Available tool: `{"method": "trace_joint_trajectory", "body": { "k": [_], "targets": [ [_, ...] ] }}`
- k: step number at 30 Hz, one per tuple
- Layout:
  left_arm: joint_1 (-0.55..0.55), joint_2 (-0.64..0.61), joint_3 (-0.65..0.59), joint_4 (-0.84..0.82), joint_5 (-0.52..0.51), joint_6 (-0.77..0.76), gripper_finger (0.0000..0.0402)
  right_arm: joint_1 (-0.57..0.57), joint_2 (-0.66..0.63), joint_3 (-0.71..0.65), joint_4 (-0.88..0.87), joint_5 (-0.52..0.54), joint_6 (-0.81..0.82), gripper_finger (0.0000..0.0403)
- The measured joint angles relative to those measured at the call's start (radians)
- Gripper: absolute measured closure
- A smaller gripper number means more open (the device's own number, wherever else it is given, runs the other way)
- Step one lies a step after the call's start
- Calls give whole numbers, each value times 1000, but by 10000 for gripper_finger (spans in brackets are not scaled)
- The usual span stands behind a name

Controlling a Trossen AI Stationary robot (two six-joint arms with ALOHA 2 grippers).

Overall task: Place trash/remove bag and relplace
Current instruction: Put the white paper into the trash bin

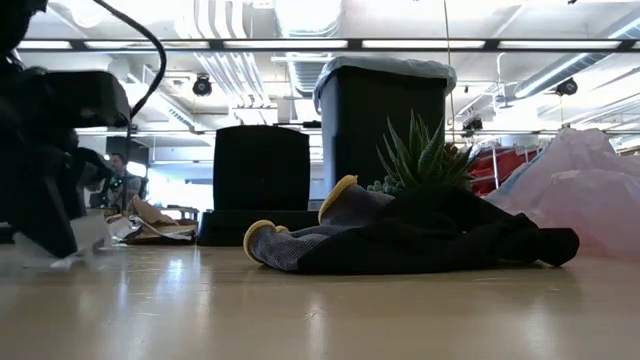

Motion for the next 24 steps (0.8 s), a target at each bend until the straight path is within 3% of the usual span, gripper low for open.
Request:
{"method": "trace_joint_trajectory", "body": {
  "k": [3,10,18,24],
  "targets": [
    [0,-40,10,-12,-22,0,390,26,-9,0,78,20,-134,141],
    [7,-179,106,-109,-230,55,387,91,-10,-4,299,-2,-431,152],
    [76,-317,277,-97,-498,305,397,93,43,-18,407,-184,-417,172],
    [118,-344,426,4,-524,538,400,93,103,-33,460,-218,-417,187]
  ]
}}
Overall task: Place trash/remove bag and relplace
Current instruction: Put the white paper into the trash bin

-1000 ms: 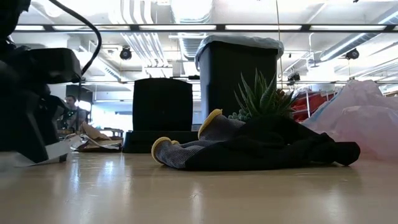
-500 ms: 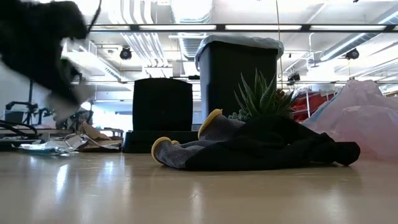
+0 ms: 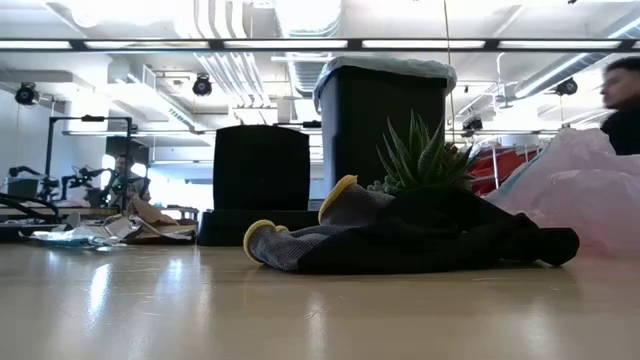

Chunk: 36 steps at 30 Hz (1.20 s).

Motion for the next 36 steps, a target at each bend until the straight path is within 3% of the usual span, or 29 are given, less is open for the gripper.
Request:
{"method": "trace_joint_trajectory", "body": {
  "k": [7,17,22,31,36],
  "targets": [
    [1,3,118,20,126,122,401,0,31,0,135,-5,-1,199],
    [2,17,150,170,179,222,400,0,63,0,243,-83,25,230],
    [3,21,148,202,192,260,400,0,64,0,265,-84,15,275],
    [4,26,148,246,214,339,400,0,64,0,270,-110,-17,391],
    [4,27,148,257,213,378,388,-2,63,0,276,-111,-28,398]
  ]
}}
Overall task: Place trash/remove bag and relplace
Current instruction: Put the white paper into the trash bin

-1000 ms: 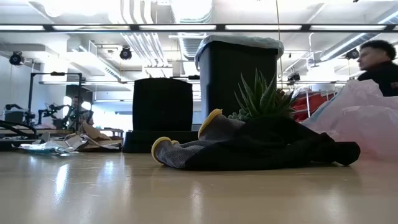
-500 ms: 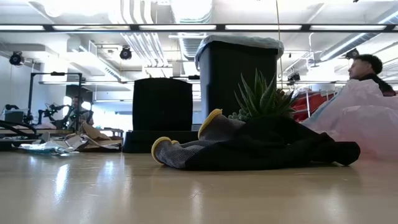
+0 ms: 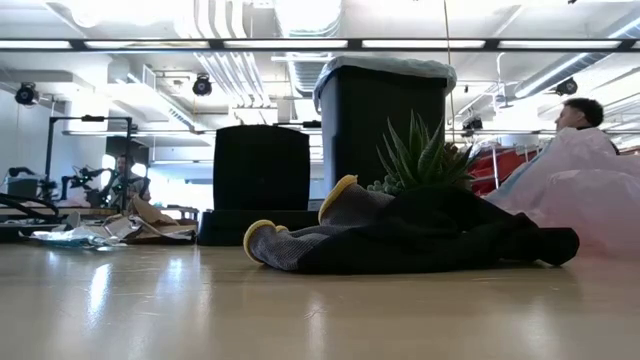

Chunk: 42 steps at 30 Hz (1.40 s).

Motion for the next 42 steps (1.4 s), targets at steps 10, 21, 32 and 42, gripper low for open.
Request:
{"method": "trace_joint_trajectory", "body": {
  "k": [10,21,32,42],
  "targets": [
    [0,-20,50,-149,-47,-23,262,-31,-57,-1,-8,12,-34,402],
    [3,-27,61,-666,-112,-503,173,-159,-193,0,-193,202,-51,403],
    [11,-21,-145,-695,-87,-956,177,-412,-216,-32,-383,293,124,403],
    [52,-23,-321,-698,-35,-1298,158,-562,-213,-216,-392,290,319,359]
  ]
}}
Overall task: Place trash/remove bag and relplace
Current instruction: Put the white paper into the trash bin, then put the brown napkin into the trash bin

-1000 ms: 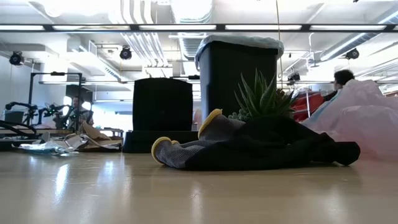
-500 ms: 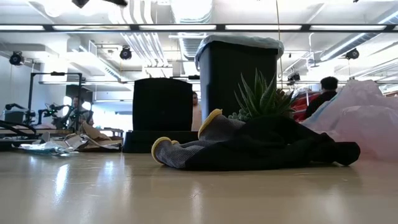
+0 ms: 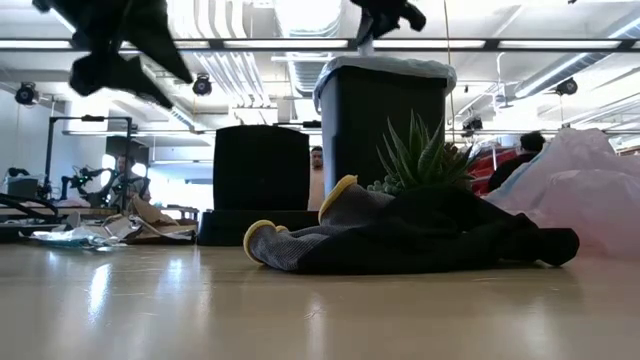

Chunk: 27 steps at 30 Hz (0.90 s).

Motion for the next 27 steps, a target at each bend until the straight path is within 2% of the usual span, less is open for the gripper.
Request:
{"method": "trace_joint_trajectory", "body": {
  "k": [4,9,13,16,20,27],
  "targets": [
    [33,-2,-45,-3,106,-21,141,-2,0,-30,-7,0,7,285],
    [129,-5,-55,-87,273,-73,132,-2,-13,-31,-27,1,11,194],
    [224,-31,-53,-118,302,3,142,10,-41,-31,-28,1,4,143],
    [324,-58,-53,-155,329,62,152,45,-82,-30,-28,1,-11,120],
    [524,-80,-53,-214,466,171,161,113,-137,-30,-31,1,-11,104],
    [873,-59,-53,-229,605,480,145,267,-193,-30,-32,9,35,94]
  ]
}}
